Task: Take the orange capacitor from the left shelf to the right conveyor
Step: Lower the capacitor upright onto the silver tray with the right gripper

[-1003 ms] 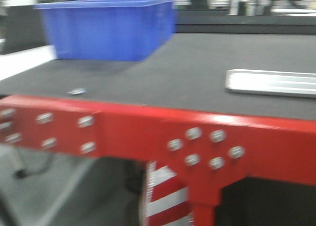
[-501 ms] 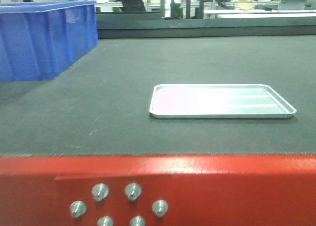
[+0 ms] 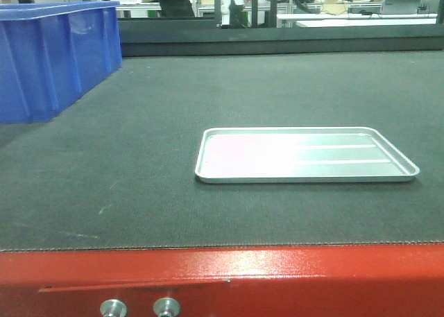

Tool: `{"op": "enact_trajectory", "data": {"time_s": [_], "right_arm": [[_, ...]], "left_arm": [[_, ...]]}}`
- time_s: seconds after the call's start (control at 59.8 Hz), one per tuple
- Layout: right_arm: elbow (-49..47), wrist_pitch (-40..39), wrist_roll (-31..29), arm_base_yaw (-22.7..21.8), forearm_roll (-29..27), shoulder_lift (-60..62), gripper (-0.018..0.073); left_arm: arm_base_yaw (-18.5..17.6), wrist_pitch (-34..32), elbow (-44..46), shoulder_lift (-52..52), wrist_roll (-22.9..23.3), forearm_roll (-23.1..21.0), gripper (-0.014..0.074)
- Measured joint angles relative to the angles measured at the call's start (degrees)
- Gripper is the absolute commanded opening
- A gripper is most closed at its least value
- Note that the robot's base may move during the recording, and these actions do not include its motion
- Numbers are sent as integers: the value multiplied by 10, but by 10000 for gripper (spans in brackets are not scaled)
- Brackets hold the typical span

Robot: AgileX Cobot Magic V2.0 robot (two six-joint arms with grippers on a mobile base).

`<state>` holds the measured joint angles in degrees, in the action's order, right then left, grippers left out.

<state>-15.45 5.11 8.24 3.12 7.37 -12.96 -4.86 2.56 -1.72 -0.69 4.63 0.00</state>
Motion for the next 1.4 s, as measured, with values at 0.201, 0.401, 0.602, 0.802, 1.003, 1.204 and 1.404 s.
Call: {"op": "enact_trajectory", "data": {"time_s": [0.201, 0.401, 0.602, 0.802, 1.003, 1.204, 1.404], "right_arm": [[0, -3, 0, 0, 0, 0, 159], [0, -8, 0, 0, 0, 0, 159], [-11, -5, 0, 0, 0, -14, 159], [-96, -51, 0, 4, 0, -135, 159], [-163, -142, 0, 94, 17, -317, 159], [-182, -235, 0, 184, 30, -509, 159], [-182, -329, 0, 191, 33, -654, 159]], "left_arm": [[0, 0, 0, 0, 0, 0, -105], [0, 0, 0, 0, 0, 0, -105], [0, 0, 0, 0, 0, 0, -105], [0, 0, 0, 0, 0, 0, -105], [0, 0, 0, 0, 0, 0, -105], [0, 0, 0, 0, 0, 0, -105], [0, 0, 0, 0, 0, 0, -105]]}}
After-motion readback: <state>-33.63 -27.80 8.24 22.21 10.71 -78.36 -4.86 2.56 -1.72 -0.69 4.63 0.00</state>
